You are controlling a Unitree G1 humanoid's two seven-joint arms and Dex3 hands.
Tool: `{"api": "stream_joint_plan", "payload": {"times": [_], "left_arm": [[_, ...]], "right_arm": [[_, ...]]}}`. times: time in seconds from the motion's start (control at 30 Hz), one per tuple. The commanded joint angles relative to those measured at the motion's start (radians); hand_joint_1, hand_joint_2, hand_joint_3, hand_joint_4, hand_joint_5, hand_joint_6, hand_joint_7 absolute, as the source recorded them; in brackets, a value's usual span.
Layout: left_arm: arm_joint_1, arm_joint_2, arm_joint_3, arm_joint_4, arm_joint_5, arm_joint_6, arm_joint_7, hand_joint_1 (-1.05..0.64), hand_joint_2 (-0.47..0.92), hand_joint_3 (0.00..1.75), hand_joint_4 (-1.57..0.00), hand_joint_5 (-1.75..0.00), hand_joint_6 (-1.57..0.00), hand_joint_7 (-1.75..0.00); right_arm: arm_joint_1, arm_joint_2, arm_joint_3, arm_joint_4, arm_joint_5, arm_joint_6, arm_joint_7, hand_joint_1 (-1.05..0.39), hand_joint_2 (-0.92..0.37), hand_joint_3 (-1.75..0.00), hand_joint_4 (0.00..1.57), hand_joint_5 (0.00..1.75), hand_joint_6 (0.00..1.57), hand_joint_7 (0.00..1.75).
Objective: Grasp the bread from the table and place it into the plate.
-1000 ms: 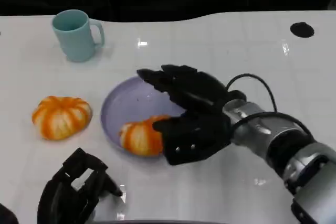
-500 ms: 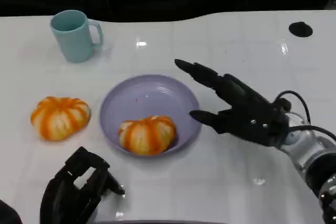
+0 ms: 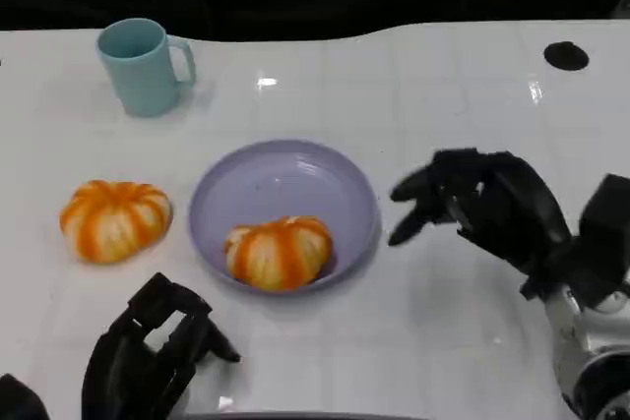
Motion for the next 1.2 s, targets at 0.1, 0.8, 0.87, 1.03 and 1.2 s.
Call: {"api": "stream_joint_plan", "payload": {"times": [0.1, 0.8, 0.87, 1.03, 1.2], "left_arm": [[0.014, 0.019, -0.001, -0.028, -0.002, 0.023, 0.011, -0.53, 0.92, 0.25, -0.60, -1.75, -0.50, -1.52], [0.038, 0.026, -0.002, -0.062, 0.003, 0.032, 0.014, -0.51, 0.92, 0.28, -0.58, -1.75, -0.49, -1.52], [0.041, 0.029, -0.002, -0.068, 0.000, 0.038, 0.011, -0.51, 0.92, 0.28, -0.58, -1.75, -0.48, -1.52], [0.045, 0.037, -0.003, -0.073, 0.001, 0.038, 0.005, -0.50, 0.92, 0.29, -0.58, -1.75, -0.49, -1.50], [0.052, 0.040, -0.001, -0.078, -0.007, 0.041, 0.000, -0.50, 0.92, 0.27, -0.59, -1.75, -0.50, -1.50]], "right_arm": [[0.072, -0.019, -0.066, -0.032, 0.079, 0.173, 0.109, -1.05, -0.92, -0.10, 1.57, 0.70, 1.57, 0.50], [0.222, -0.037, -0.125, -0.171, 0.149, 0.612, 0.111, -1.05, -0.59, 0.00, 1.57, 1.06, 1.57, 0.93], [0.234, -0.037, -0.120, -0.182, 0.148, 0.613, 0.118, -1.05, -0.59, -0.01, 1.57, 1.07, 1.57, 0.94], [0.243, -0.040, -0.116, -0.209, 0.159, 0.684, 0.124, -1.05, -0.56, 0.00, 1.57, 1.06, 1.57, 0.93], [0.252, -0.036, -0.114, -0.222, 0.168, 0.707, 0.140, -1.05, -0.54, 0.00, 1.57, 1.03, 1.57, 0.89]]}}
